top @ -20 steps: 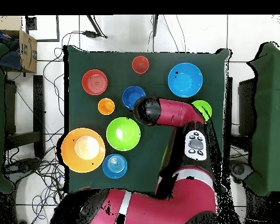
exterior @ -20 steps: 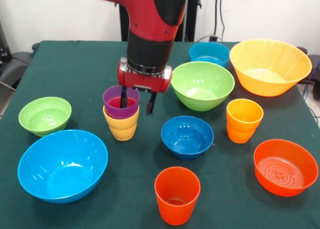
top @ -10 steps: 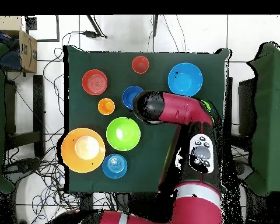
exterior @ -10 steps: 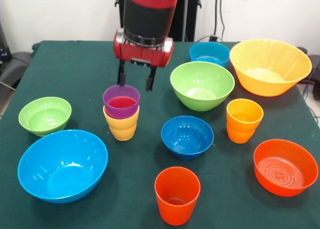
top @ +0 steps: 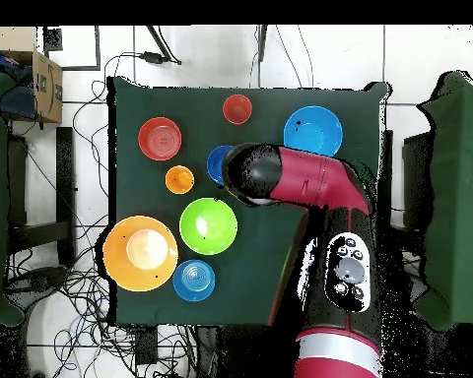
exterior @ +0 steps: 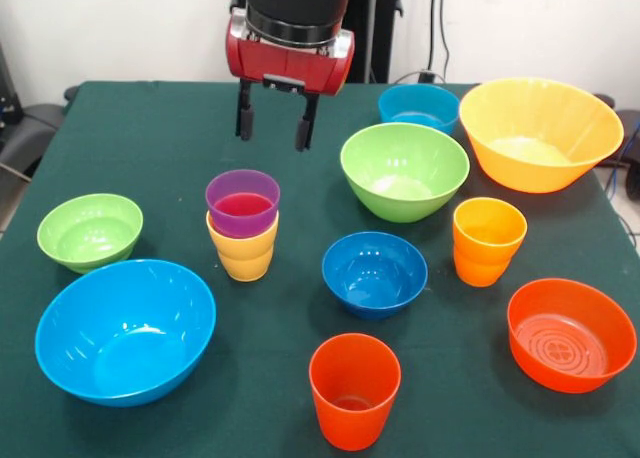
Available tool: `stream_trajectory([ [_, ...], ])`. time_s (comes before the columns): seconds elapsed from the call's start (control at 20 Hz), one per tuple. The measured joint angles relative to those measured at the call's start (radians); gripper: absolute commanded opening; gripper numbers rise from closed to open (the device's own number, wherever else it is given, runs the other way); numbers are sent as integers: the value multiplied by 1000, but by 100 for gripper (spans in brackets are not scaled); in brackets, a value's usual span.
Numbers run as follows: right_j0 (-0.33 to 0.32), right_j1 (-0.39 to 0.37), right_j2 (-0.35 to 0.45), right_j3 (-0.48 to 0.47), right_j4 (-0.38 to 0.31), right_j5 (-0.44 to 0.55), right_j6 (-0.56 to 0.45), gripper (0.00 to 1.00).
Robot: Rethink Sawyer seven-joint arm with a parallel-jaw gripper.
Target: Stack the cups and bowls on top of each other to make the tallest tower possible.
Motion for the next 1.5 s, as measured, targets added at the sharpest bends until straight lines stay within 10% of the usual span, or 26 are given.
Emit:
stream_trajectory([
  [0.75, 8, 33, 37, -211, 1, 75, 0, 100],
  [1.5, 32, 337, 51, -773, 7, 367, 0, 100],
])
